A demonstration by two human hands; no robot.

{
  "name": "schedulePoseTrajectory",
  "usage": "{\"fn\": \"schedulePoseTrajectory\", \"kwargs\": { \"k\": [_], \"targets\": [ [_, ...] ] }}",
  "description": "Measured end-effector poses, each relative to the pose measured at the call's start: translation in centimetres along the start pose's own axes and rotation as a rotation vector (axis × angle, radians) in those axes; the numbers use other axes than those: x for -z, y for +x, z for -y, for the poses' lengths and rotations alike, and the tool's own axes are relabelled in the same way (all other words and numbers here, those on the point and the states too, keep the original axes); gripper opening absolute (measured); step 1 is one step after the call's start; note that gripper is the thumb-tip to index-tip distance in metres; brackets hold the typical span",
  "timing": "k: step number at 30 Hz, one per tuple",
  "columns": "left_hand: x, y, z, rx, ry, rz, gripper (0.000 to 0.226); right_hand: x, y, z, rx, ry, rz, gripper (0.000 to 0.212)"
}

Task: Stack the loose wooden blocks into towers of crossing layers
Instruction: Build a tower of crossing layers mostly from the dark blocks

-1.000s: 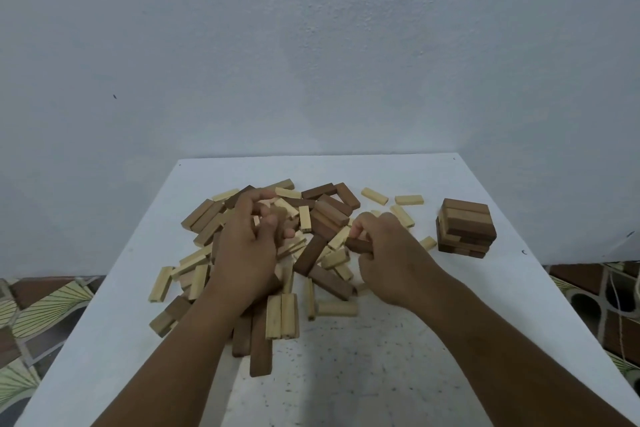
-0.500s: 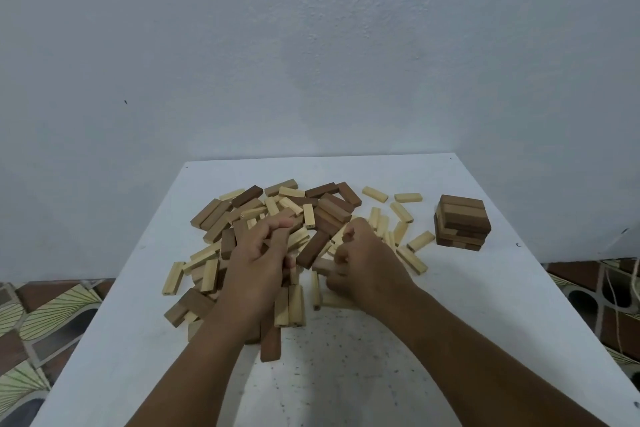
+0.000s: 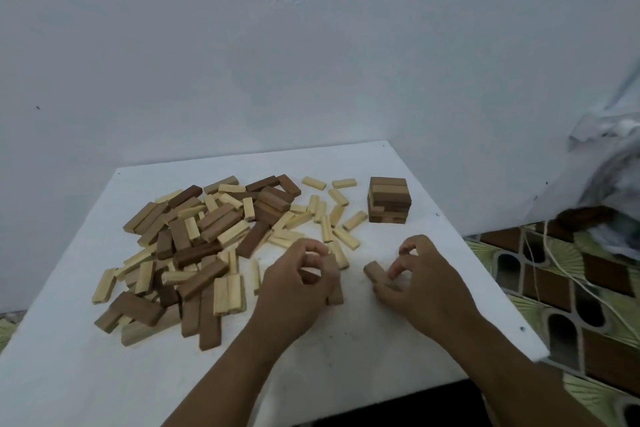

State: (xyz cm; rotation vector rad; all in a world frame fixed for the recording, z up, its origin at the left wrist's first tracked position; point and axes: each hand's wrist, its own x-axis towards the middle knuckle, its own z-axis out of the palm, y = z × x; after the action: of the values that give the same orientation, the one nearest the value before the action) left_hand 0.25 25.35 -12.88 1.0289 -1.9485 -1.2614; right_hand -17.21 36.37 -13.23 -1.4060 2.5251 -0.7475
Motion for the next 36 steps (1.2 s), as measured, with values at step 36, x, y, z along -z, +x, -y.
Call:
{"fn": "schedulePoseTrajectory", "kwargs": {
  "k": [36],
  "targets": [
    [-3.8,2.2,-0.9,-0.206,0.409,0.438,0.091,1.8,2.8,-4.3,0.27,0.238,0.412,0.065]
  ]
}}
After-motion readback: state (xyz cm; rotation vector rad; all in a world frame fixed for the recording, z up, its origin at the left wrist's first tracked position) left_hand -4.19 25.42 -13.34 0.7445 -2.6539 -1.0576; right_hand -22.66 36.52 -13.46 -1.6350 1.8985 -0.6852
